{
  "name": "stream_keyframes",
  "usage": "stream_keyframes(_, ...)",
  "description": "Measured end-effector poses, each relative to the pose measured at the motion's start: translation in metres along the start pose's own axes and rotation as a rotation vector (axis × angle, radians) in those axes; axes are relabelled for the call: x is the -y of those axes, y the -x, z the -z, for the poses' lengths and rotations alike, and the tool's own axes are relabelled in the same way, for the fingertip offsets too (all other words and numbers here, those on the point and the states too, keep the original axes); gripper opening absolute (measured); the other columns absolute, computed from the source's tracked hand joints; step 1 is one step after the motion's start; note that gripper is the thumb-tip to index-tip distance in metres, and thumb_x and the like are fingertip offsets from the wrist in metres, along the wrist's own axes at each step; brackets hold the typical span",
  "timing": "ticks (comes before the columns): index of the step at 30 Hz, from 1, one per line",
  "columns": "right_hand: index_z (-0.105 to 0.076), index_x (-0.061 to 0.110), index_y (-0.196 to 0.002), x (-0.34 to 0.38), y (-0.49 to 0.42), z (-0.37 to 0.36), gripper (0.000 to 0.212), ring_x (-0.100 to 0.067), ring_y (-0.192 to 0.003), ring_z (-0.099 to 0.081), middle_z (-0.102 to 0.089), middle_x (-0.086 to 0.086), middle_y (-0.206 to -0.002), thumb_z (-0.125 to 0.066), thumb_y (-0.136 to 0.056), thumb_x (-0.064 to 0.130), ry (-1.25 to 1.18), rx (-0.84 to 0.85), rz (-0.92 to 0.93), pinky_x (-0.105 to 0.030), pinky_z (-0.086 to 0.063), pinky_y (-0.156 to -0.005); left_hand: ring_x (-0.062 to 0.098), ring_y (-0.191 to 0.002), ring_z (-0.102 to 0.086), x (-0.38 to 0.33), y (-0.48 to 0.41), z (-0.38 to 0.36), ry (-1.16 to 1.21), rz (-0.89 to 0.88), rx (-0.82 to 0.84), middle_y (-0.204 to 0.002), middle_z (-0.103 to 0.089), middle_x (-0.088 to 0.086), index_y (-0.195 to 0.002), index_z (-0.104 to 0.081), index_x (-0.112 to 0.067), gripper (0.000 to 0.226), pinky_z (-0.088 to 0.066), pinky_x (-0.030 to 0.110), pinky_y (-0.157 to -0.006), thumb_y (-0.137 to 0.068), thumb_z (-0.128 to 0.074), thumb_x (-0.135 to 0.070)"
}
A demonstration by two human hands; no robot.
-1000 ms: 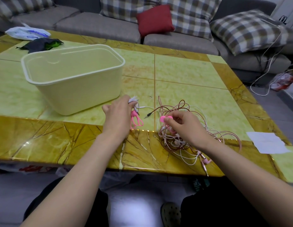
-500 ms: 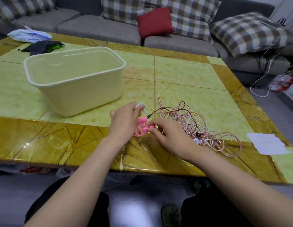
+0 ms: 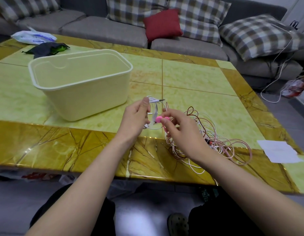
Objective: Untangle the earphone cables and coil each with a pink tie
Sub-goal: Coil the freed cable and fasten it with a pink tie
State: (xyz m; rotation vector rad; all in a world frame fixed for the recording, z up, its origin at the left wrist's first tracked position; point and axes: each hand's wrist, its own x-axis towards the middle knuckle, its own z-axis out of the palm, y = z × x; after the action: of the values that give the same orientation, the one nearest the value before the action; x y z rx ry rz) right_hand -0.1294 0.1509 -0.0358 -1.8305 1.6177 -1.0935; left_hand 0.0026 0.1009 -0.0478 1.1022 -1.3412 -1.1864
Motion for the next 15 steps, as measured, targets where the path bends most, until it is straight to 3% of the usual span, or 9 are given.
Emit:
stream_keyframes(2, -0.066, 0.018, -0.091, 0.001, -0.002, 0.001, 0.009, -0.009, -0.060, -0.055, -0.068, -0.007, -0.092, -0.057, -0.093, 0.020, -0.033, 0.023, -0.053, -0.041, -0.054, -0.070, 0.002, -0.037, -0.032, -0.001, 0.002, -0.003, 0.049, 0.026, 0.073, -0.041, -0.030, -0.012, -0.068, -0.043, -0.015, 0.038, -0.037, 0.024, -0.051, -0.100, -0.036, -0.034)
stream_keyframes(5, -0.065, 0.021, -0.093, 0.001, -0.004, 0.003, 0.010, -0.010, -0.059, -0.053, -0.061, -0.001, -0.068, -0.055, -0.094, 0.020, -0.090, 0.108, -0.125, -0.032, -0.055, -0.063, 0.003, -0.037, -0.026, -0.005, 0.006, -0.005, 0.169, 0.076, 0.186, -0.044, -0.026, -0.013, -0.068, -0.043, -0.014, 0.037, -0.040, 0.019, -0.047, -0.100, -0.035, -0.032)
stream_keyframes(9, -0.064, 0.018, -0.093, 0.000, -0.007, 0.007, 0.012, -0.007, -0.059, -0.049, -0.055, -0.002, -0.068, -0.052, -0.095, 0.015, -0.213, 0.196, -0.184, -0.019, -0.048, -0.054, 0.005, -0.039, -0.023, -0.008, 0.008, -0.004, 0.220, 0.149, 0.311, -0.044, -0.024, -0.011, -0.069, -0.043, -0.015, 0.037, -0.041, 0.018, -0.047, -0.100, -0.035, -0.033)
stream_keyframes(12, -0.062, 0.019, -0.085, 0.003, -0.006, 0.009, 0.015, -0.004, -0.056, -0.047, -0.051, 0.000, -0.065, -0.053, -0.095, 0.013, -0.323, 0.232, -0.192, -0.018, -0.046, -0.054, 0.005, -0.037, -0.026, -0.003, 0.007, -0.003, 0.074, 0.133, 0.243, -0.045, -0.026, -0.007, -0.066, -0.045, -0.014, 0.039, -0.044, 0.021, -0.049, -0.101, -0.036, -0.029)
stream_keyframes(15, -0.063, 0.013, -0.092, 0.003, -0.005, 0.008, 0.012, -0.001, -0.057, -0.052, -0.053, -0.002, -0.070, -0.052, -0.095, 0.010, -0.359, 0.218, -0.211, -0.018, -0.050, -0.059, 0.004, -0.038, -0.033, 0.004, 0.006, -0.005, -0.106, 0.092, 0.161, -0.047, -0.032, -0.003, -0.062, -0.047, -0.017, 0.041, -0.047, 0.028, -0.058, -0.101, -0.038, -0.025)
